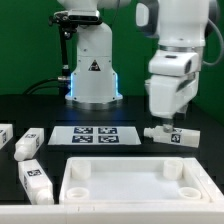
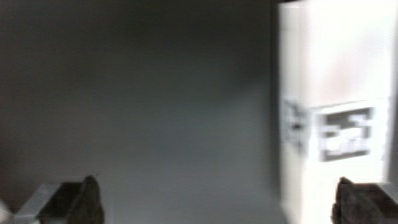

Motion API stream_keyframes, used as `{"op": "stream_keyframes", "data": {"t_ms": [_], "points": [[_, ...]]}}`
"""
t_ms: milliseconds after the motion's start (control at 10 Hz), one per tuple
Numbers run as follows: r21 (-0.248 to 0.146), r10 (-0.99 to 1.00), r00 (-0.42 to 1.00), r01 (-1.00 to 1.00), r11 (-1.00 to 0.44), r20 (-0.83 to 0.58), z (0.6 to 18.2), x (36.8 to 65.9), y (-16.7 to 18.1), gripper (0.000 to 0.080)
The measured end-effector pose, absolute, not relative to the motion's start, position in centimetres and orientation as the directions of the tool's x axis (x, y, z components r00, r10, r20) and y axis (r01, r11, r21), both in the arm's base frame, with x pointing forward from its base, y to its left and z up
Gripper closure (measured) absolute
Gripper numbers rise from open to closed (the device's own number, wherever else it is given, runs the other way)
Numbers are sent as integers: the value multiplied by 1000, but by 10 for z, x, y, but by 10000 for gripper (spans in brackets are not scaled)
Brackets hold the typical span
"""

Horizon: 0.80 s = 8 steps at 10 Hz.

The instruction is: Assemble desk

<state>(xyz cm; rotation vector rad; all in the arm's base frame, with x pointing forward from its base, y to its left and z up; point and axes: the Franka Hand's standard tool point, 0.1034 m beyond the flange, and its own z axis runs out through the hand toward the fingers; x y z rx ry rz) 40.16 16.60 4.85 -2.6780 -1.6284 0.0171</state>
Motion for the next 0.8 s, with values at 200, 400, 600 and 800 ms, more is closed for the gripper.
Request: {"op": "stream_keyframes", "data": {"t_ms": [200, 400, 600, 800], "points": [[-9, 882, 472, 882, -472, -5, 49, 406, 158, 151], [-15, 857, 515, 857, -515, -12, 45, 401, 161, 151], [-55, 824, 563, 823, -566, -57, 22, 373, 177, 151], [-65, 799, 597, 797, -601, -70, 9, 361, 191, 151]]}}
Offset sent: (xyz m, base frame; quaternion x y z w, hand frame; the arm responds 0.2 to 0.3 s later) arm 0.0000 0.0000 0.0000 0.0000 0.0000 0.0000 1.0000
